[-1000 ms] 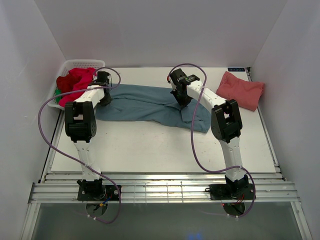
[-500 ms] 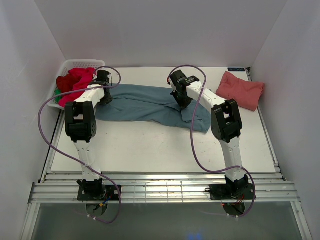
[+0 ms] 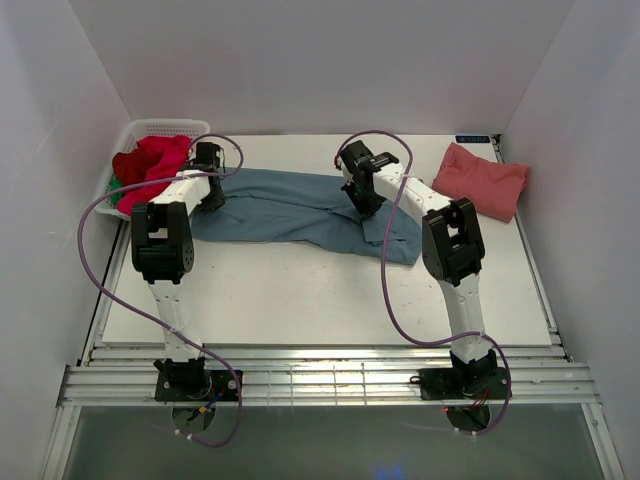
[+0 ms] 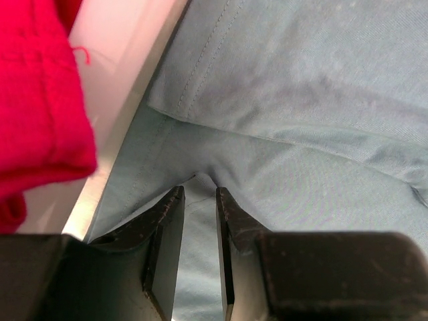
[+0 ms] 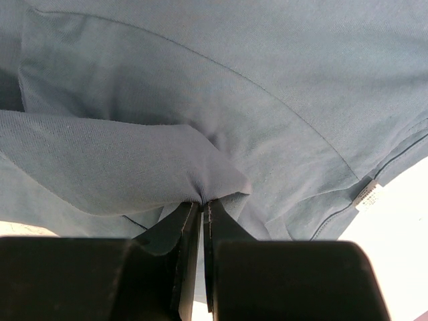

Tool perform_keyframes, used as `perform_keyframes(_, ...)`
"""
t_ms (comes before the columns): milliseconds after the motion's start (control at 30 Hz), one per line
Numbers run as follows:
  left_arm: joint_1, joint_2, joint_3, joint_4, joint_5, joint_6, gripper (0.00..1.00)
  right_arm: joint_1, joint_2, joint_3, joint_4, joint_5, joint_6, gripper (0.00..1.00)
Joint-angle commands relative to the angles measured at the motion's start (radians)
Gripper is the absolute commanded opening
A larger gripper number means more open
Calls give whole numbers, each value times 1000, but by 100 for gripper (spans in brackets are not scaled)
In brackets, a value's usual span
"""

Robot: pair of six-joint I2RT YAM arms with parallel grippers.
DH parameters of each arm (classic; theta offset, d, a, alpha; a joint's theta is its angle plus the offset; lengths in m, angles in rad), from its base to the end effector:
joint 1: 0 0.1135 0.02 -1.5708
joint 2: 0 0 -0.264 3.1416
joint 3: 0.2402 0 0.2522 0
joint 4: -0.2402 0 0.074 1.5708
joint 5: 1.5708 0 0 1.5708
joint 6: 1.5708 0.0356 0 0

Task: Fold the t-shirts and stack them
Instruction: Fold the other side of the tshirt into a rectangle

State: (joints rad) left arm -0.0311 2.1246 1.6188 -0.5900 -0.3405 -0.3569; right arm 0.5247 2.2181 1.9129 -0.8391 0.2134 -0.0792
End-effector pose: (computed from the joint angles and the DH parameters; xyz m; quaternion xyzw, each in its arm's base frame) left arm 0.4515 -0.0022 0.1762 -0.1947 0.9387 0.1169 0.2593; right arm 0.4156 0.2319 0.2087 -0.2675 0.9345 -0.0550 0.2282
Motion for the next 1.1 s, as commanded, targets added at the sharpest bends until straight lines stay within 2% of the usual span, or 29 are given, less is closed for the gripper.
perform_keyframes(0,8,12,10,12,-5,3,36,-3,-61,-12,5,-6,5,8)
perform_keyframes(500,8,29,1,13,-11,-2,30,-3,-67,-35,6,-5,7,8)
perform_keyframes(733,8,12,-2,15,-23,-1,10,-3,-64,-37,8,-5,10,8)
perform_keyframes(1067,8,-75,1,4,-49,4,14,-5,-60,-26,8,1,7,8)
